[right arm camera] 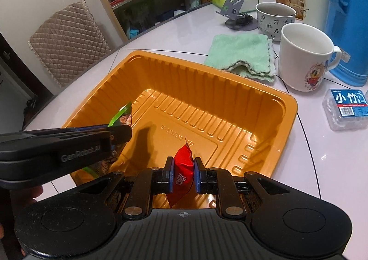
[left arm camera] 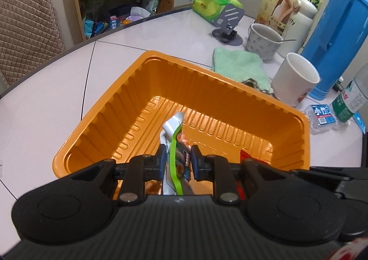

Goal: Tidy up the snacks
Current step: 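Carry both held snacks over the orange tray with both grippers, then open both grippers to drop the snacks into the orange tray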

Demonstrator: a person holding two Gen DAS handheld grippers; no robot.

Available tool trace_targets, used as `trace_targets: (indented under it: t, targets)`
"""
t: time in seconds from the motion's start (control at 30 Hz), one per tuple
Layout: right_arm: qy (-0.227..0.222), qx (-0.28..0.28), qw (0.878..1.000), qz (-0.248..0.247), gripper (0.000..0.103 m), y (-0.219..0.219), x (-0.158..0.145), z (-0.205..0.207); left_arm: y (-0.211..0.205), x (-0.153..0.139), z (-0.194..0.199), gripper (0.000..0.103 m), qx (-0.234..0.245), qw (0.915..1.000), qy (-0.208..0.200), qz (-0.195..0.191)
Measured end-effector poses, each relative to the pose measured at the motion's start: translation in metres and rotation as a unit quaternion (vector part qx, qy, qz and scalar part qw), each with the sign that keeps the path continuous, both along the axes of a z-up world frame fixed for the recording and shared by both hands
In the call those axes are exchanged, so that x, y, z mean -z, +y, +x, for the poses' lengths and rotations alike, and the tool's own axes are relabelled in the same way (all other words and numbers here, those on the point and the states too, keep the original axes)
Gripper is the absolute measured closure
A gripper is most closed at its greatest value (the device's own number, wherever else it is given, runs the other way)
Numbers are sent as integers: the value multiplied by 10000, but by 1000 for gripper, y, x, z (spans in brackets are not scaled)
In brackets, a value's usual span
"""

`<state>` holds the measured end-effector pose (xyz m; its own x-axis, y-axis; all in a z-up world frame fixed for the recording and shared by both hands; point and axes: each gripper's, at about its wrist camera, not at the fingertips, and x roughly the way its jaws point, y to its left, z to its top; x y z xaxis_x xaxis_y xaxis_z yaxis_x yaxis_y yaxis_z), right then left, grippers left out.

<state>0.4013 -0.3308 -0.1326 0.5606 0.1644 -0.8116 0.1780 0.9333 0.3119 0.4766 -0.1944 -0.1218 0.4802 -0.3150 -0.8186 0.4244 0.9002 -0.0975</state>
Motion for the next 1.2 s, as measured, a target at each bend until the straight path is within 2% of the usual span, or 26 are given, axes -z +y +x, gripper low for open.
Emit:
trace_targets:
  t: [0.37, 0.4, 0.43, 0.47, 0.5, 0.53, 0.6, 0.7, 0.73, 0.8, 0.87, 1.0, 1.2]
  targets:
    - [96, 2, 9999, -118, 86, 0, 9, 14, 1, 12, 17, 83, -69, 9998, 125, 122]
    - [89, 8, 9998, -162, 86, 0, 9, 15, 2, 11, 17, 82, -57, 9999, 97, 105]
    - [91, 3, 9997, -212, 84, 1, 9, 17, 2, 10, 17, 76, -48, 9999, 76, 94]
    - [82, 6, 9996, -252, 81, 2, 9, 17, 3, 9, 17, 72, -51, 9999, 59, 82]
    - [67, 4, 9995, -298, 69, 2, 8, 18, 5, 7, 16, 67, -58, 10000, 32, 63]
    - [18, 3, 9994, -345, 49, 3, 7, 17, 7, 5, 15, 66, -57, 10000, -9, 35]
    - [-175, 10, 9992, -348, 38, 2, 4, 13, 12, 1, 13, 65, -57, 10000, -63, 7]
    - [-379, 26, 9987, -327, 37, 2, -3, 6, 24, -10, 5, 64, -77, 9998, -124, -120]
    - [-471, 47, 9984, -299, 37, 1, -5, 1, 30, -16, 1, 62, -81, 9996, -168, -196]
    - [-600, 95, 9978, -271, 37, 1, -11, -8, 43, -27, -10, 52, -101, 9989, -258, -381]
    - [-782, 164, 9966, -202, 36, 0, -18, -22, 58, -37, -23, 51, -81, 9981, -357, -493]
    - [-1023, 306, 9943, -30, 32, -1, -31, -53, 89, -52, -51, 51, -180, 9973, -503, -507]
    - [-1246, 410, 9909, 296, 25, 2, -46, -95, 135, -57, -94, 51, -446, 9973, -541, -232]
